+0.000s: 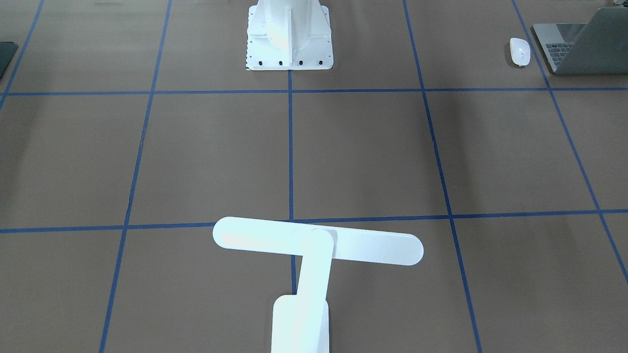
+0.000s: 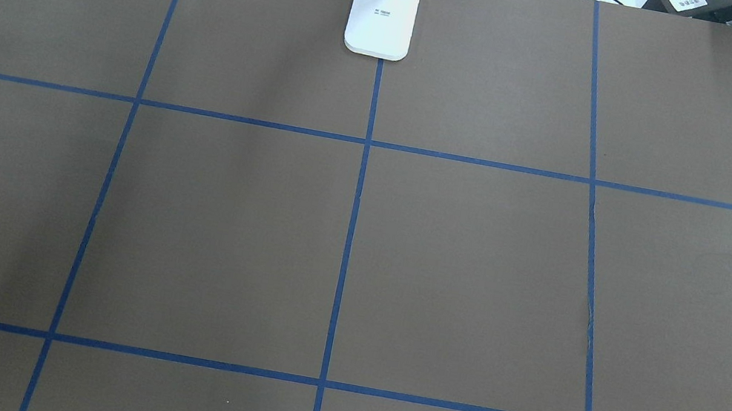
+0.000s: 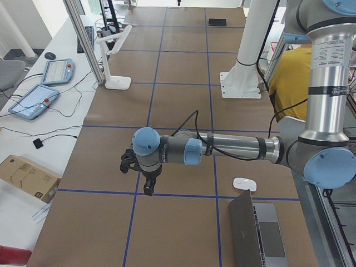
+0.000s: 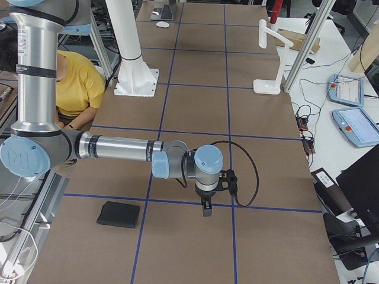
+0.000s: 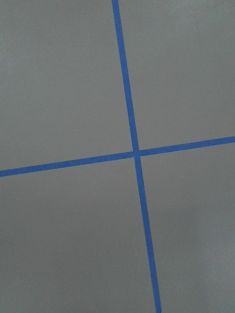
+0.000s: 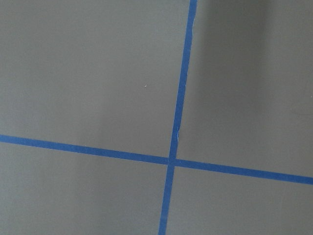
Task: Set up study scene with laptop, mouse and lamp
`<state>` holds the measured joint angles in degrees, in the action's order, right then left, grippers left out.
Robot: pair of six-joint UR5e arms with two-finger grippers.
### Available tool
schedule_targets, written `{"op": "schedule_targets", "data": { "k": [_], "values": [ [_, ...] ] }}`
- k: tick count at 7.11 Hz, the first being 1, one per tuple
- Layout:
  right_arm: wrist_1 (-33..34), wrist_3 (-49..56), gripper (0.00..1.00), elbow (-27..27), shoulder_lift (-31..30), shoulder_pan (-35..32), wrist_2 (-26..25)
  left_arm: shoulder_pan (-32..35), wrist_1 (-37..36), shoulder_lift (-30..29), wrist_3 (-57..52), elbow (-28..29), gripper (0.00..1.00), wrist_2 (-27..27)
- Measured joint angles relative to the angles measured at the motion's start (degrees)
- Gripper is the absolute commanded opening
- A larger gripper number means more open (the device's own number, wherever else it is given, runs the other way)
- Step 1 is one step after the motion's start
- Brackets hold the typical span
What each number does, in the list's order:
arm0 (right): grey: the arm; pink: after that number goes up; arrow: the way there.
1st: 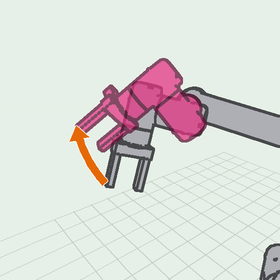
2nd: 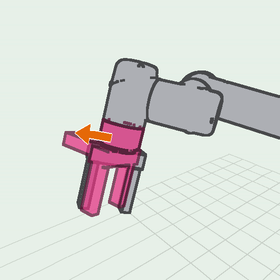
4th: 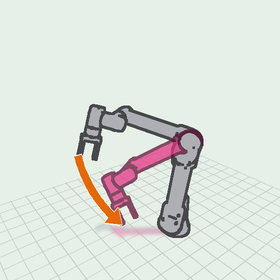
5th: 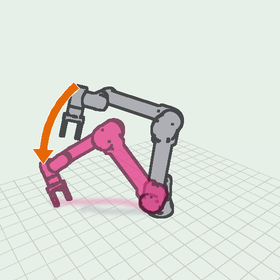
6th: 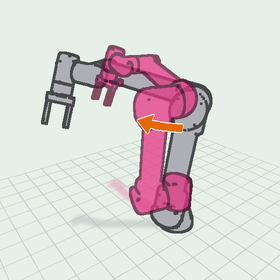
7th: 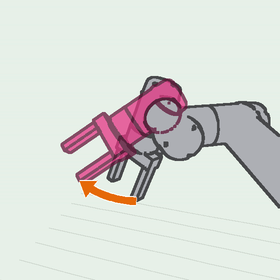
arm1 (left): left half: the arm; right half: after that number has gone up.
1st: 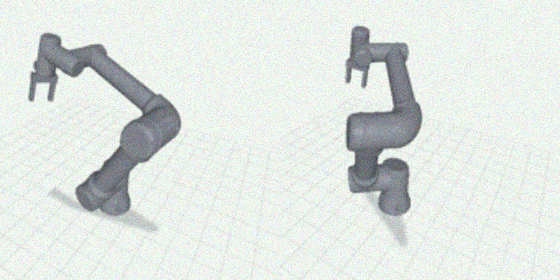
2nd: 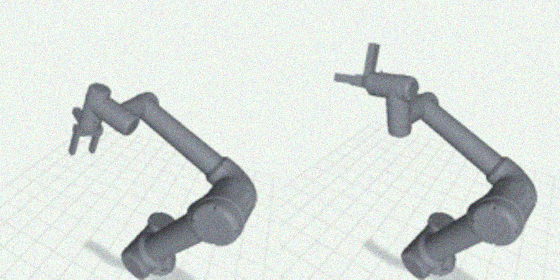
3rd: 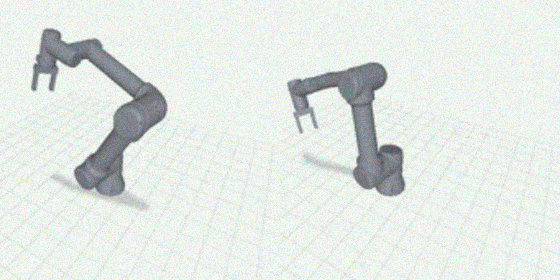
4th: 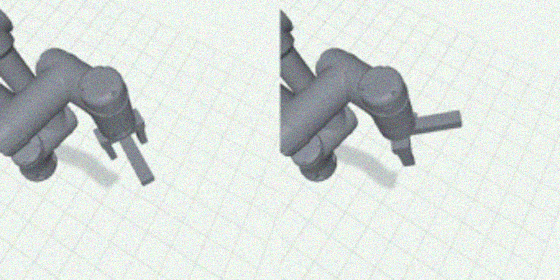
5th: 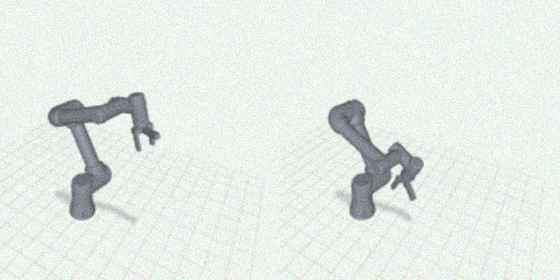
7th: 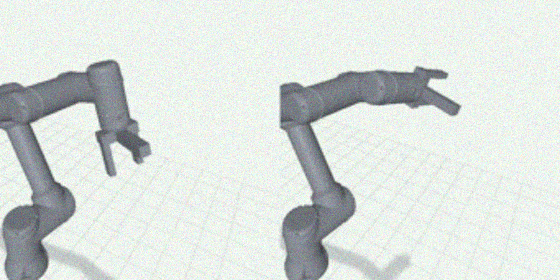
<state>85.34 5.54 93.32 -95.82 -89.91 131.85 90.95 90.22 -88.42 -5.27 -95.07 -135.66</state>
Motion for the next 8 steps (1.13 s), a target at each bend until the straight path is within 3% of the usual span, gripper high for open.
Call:
{"op": "schedule_targets", "data": {
  "k": [3, 8],
  "values": [
    [0.0, 0.0, 1.0, -0.09, -0.07, 0.0, 0.05, 7.78, -1.79, 3.42, 1.49, -0.1, 1.0, 1.51],
    [-0.08, 0.08, 1.0, -0.38, -0.07, 0.0, -0.14, 25.01, -4.17, 18.01, 15.45, -1.51, 1.0, 1.66]
  ]
}}
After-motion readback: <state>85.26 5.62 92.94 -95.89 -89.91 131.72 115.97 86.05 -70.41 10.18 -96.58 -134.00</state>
